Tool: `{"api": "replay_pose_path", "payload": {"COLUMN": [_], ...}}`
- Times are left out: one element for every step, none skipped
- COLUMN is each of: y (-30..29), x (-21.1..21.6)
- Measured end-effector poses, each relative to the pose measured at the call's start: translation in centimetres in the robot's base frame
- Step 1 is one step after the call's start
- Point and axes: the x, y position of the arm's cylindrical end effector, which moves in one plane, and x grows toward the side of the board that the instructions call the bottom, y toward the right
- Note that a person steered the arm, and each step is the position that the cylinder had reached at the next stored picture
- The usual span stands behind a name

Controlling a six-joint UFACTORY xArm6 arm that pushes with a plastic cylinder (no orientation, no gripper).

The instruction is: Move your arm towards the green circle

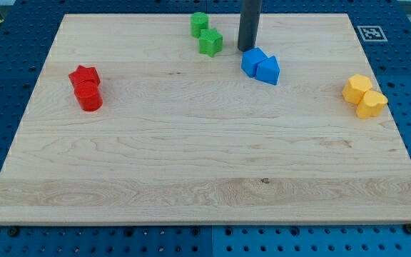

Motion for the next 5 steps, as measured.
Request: {"api": "replay_pose_path", "payload": {"y": [0.0, 0.0, 0.0, 0.0, 0.0], "x": [-0.4, -0.4, -1.1, -2.5, -4.2]}}
